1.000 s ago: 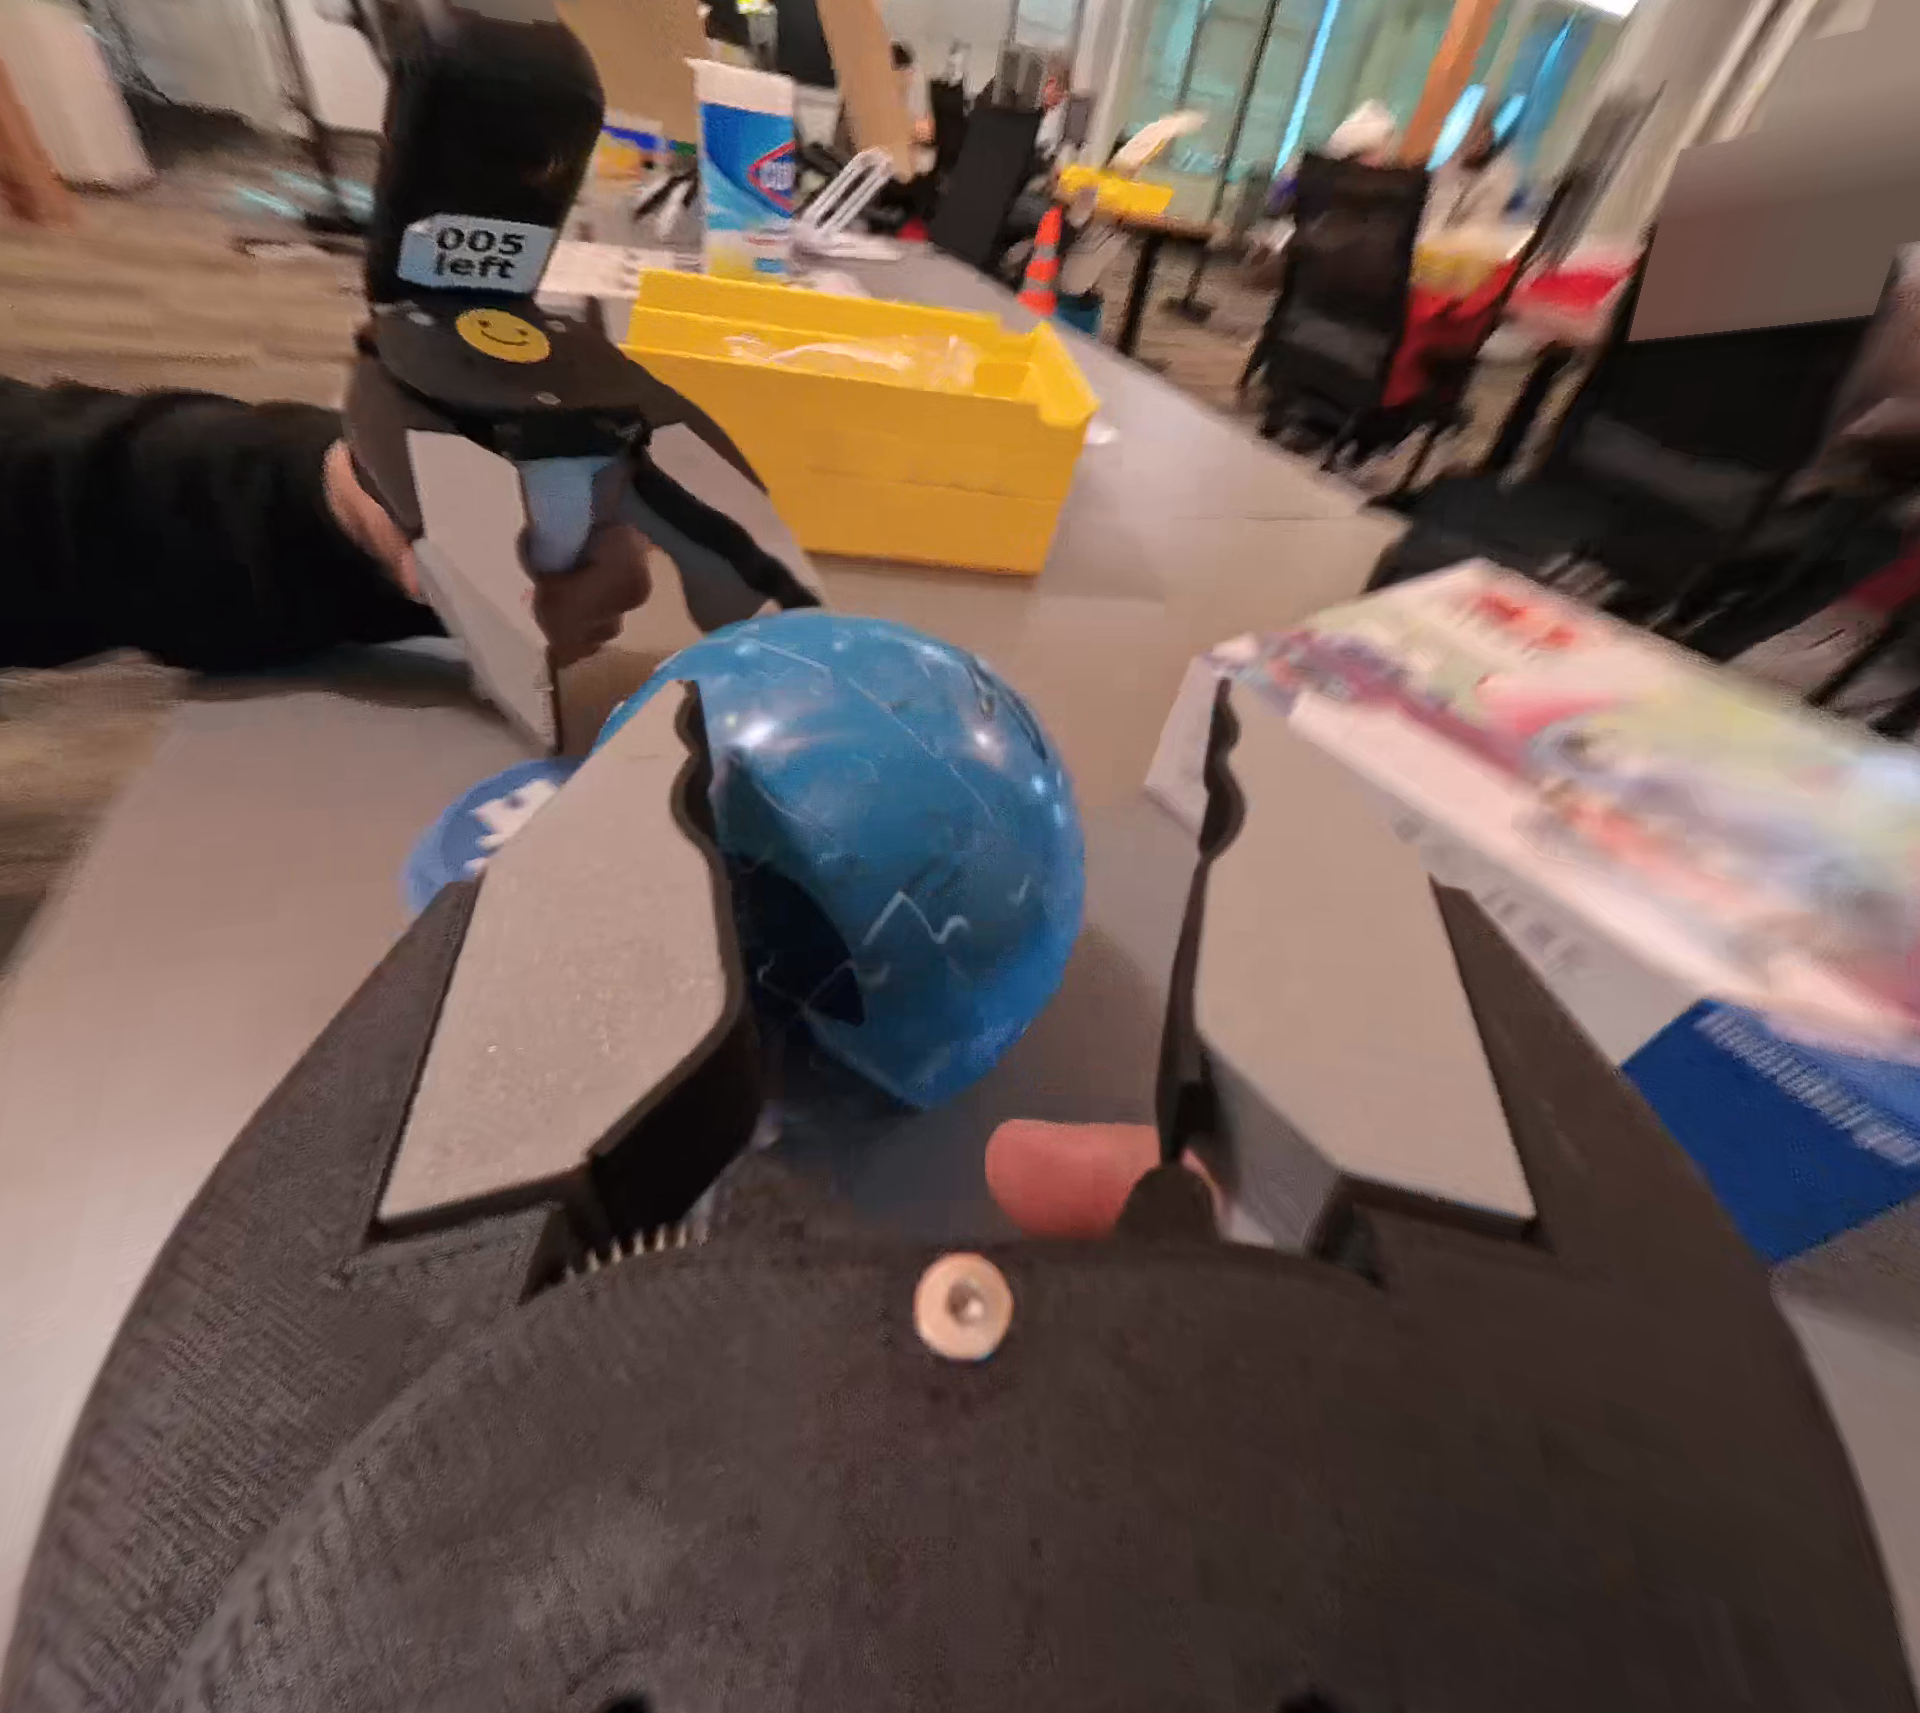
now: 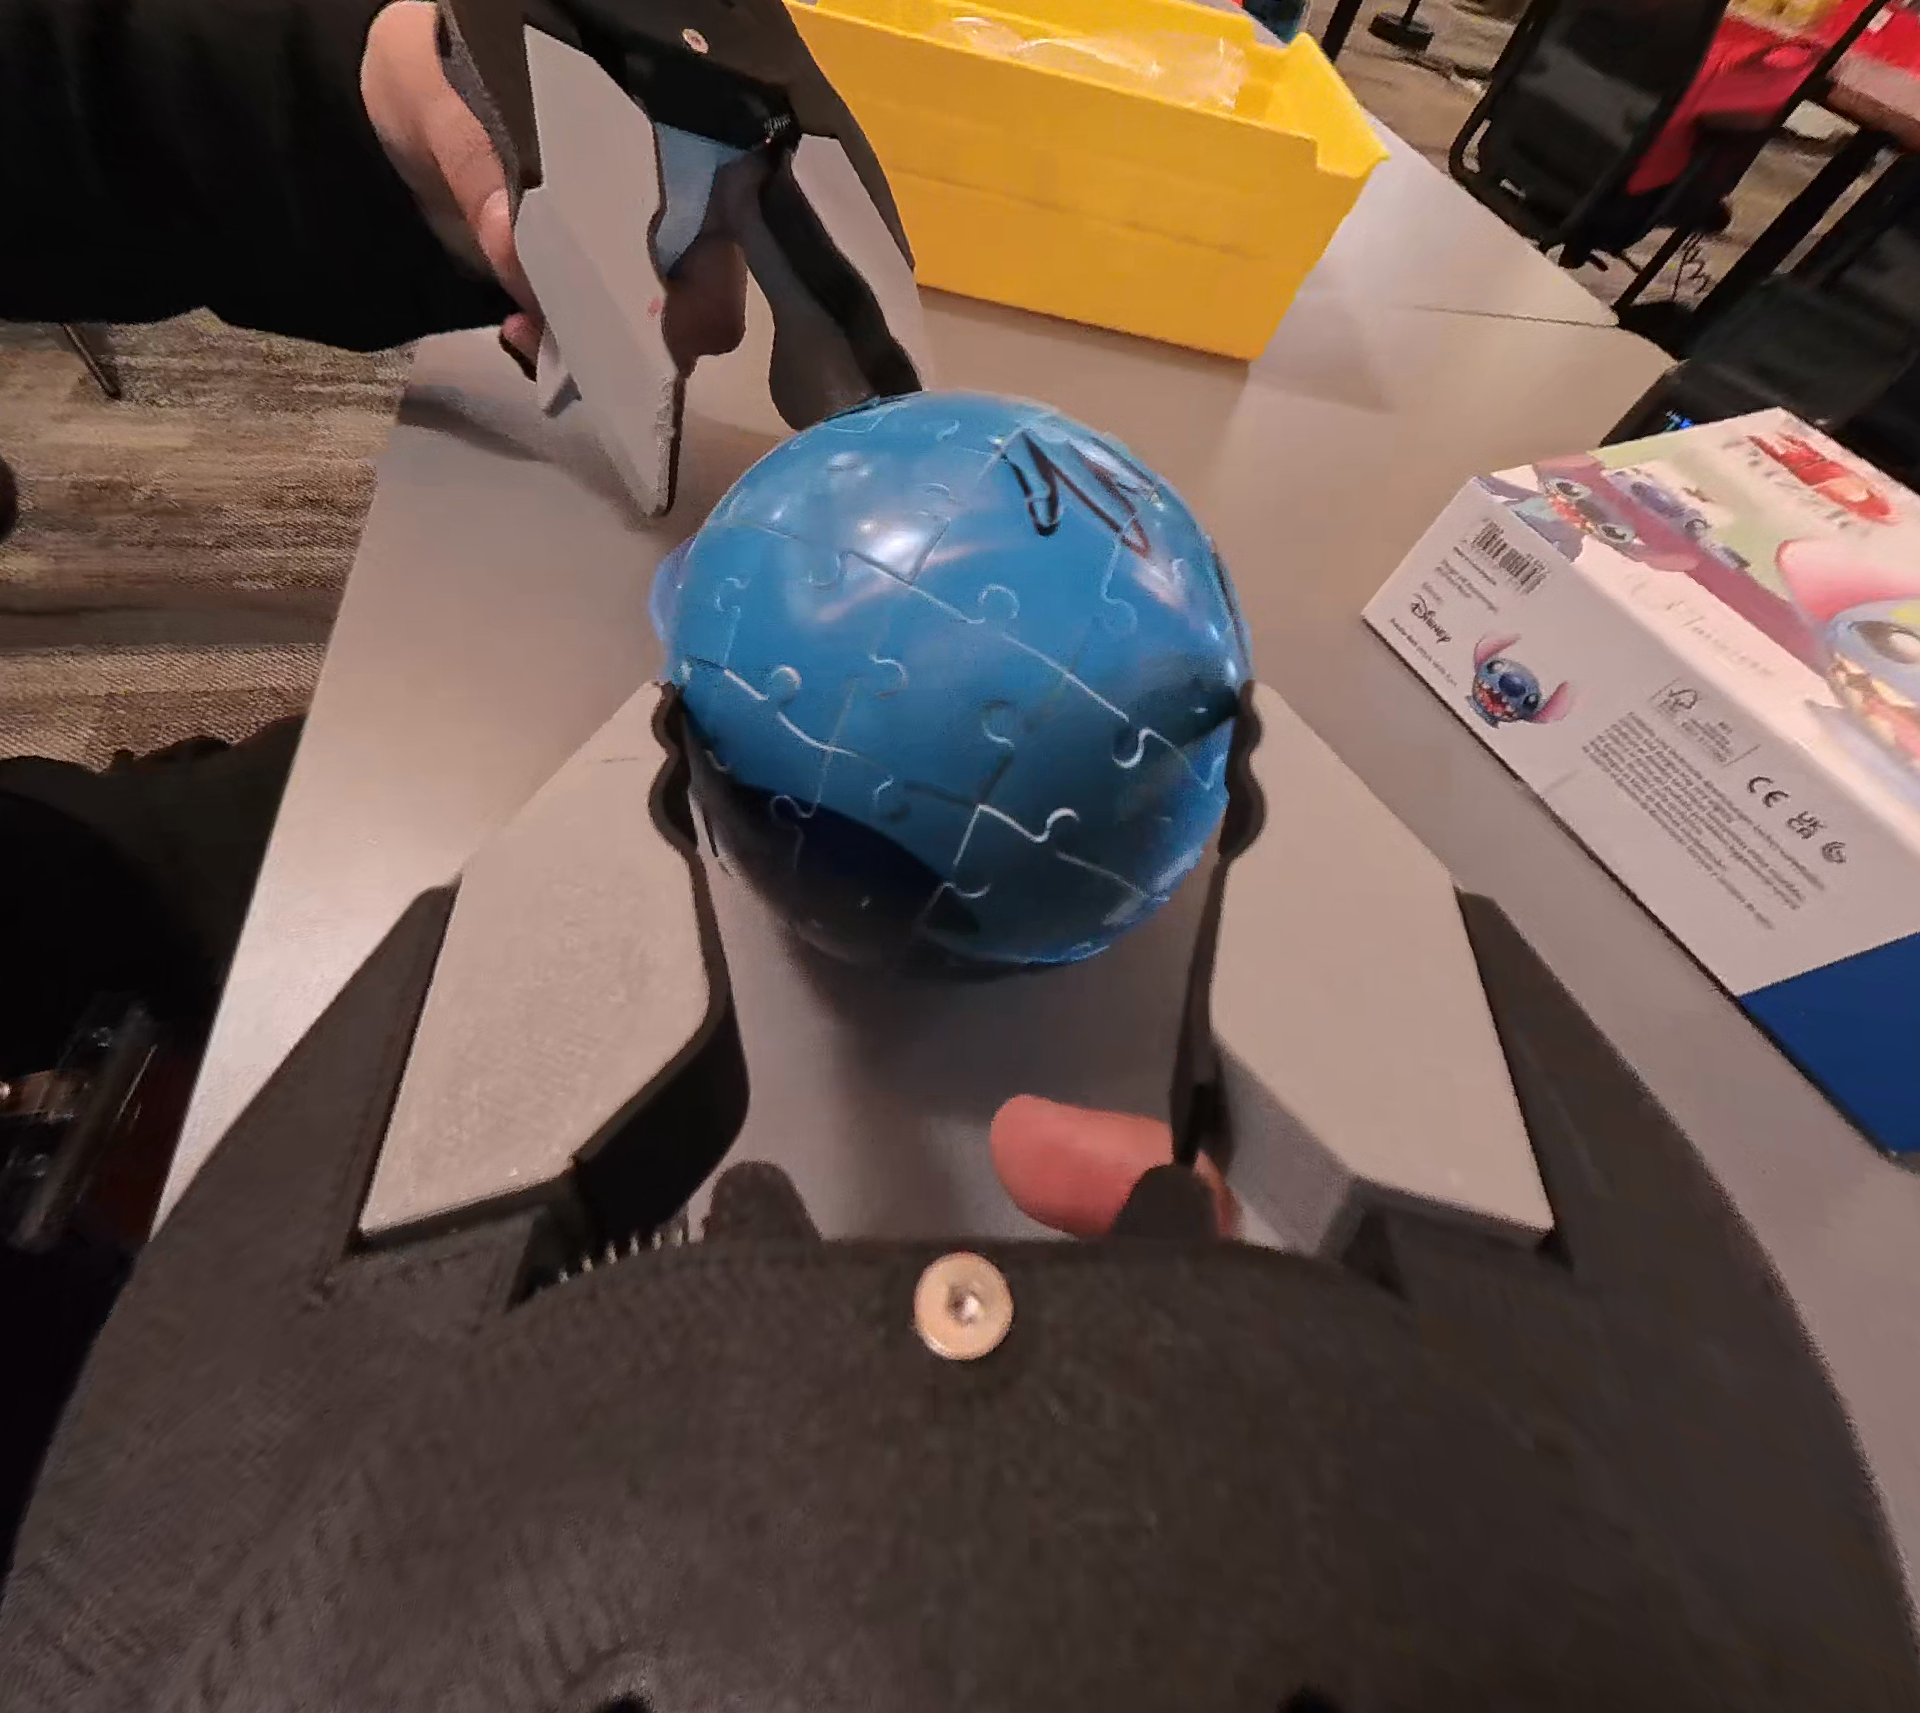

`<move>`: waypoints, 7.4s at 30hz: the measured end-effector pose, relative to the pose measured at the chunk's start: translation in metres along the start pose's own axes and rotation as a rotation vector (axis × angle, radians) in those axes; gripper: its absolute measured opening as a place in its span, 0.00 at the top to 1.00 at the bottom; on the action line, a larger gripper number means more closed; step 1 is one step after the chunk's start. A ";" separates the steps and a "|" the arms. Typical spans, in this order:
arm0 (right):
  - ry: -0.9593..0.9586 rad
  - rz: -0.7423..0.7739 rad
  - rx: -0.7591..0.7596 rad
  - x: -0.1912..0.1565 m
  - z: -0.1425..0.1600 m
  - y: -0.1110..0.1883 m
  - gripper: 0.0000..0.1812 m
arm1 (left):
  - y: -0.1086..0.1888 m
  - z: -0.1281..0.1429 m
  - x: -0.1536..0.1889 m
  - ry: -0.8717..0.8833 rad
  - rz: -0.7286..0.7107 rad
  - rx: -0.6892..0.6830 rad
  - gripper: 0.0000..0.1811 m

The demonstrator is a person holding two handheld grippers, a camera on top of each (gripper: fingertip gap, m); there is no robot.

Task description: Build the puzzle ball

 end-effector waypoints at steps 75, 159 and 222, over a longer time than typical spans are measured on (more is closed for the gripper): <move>-0.237 -0.106 0.121 -0.046 0.021 0.058 0.33 | -0.033 0.039 0.079 -0.168 -0.072 -0.002 0.55; 0.110 0.154 0.047 -0.057 0.025 0.053 0.39 | 0.101 0.012 -0.090 -0.178 -0.913 0.249 1.00; 0.206 0.220 0.002 -0.047 0.028 0.037 0.40 | -0.044 0.036 0.016 -0.672 0.029 -0.218 0.50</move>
Point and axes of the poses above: each gripper's, where its closed fingertips meet, y back along the fingers, z out of its underside, x = y × z across the jaws, the point moved 7 cm from there along y, back along the fingers, and after that the axes turned 11 degrees about x, right-handed, at the moved point
